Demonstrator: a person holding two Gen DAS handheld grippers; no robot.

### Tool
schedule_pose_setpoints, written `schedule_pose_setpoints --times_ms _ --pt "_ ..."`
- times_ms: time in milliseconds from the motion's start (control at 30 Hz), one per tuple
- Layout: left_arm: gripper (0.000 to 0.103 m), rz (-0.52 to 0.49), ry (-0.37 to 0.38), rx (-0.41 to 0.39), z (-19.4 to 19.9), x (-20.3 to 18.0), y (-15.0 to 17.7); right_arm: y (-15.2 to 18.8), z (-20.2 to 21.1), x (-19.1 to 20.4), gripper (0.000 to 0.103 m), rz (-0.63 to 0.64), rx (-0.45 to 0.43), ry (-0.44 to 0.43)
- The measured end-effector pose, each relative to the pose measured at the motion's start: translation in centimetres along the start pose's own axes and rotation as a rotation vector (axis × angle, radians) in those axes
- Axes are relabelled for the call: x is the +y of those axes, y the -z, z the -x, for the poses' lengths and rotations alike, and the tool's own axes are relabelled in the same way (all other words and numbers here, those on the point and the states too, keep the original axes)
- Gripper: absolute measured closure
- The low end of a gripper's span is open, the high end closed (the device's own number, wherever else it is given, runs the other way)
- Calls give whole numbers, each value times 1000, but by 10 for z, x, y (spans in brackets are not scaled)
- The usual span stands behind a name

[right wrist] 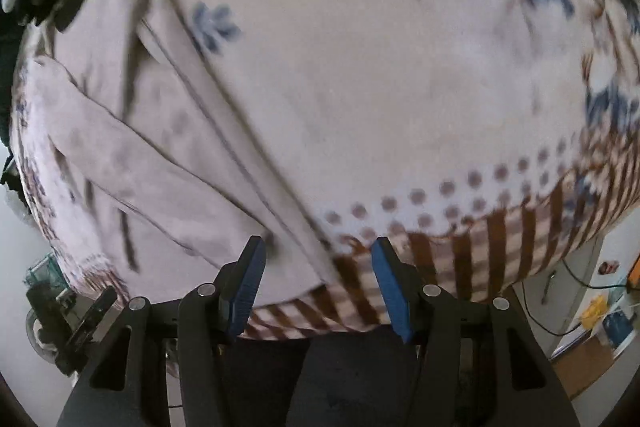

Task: Fold small clothes

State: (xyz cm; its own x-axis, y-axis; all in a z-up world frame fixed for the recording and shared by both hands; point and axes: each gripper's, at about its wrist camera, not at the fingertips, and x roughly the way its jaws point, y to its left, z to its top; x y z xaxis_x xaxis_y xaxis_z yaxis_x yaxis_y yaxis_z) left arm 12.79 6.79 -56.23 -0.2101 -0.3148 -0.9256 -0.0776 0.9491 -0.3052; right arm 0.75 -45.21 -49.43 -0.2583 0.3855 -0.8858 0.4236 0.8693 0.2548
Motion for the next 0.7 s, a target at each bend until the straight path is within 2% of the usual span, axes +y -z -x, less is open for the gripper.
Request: schedule_pose_setpoints --times_ms 67,133,200,233,267,300,367,400,467,567,633,700 --pt "23 11 52 18 -15 -3 0 -1 -17 10 46 15 20 -46" --pt "30 5 61 21 -23 -9 1 4 -27 1 46 41 45 -81" --pt "67 -12 46 28 -29 -16 4 12 -41 -9 46 68 80 -73" --pt "73 -17 46 36 -31 -19 6 10 -45 -23 46 72 90 -67" --pt "89 -12 65 44 -33 -20 8 12 -49 -32 47 77 102 -69" --pt "96 0 72 46 -33 -21 10 19 -52 -44 51 81 108 -81" --pt "98 26 96 27 -29 -21 15 29 -53 -61 88 89 100 -107" --pt "99 40 103 15 -27 -21 15 38 -49 -75 94 96 85 -103" --pt "99 73 142 -4 -17 -18 18 29 -47 -54 97 96 64 -106" --pt "100 117 217 -45 8 -19 15 43 -24 -59 98 76 39 -157" --pt "100 145 285 -75 27 -20 0 36 -16 -28 98 74 22 -201" --pt "100 159 350 -112 49 -22 -27 22 10 -20 99 94 -18 -234"
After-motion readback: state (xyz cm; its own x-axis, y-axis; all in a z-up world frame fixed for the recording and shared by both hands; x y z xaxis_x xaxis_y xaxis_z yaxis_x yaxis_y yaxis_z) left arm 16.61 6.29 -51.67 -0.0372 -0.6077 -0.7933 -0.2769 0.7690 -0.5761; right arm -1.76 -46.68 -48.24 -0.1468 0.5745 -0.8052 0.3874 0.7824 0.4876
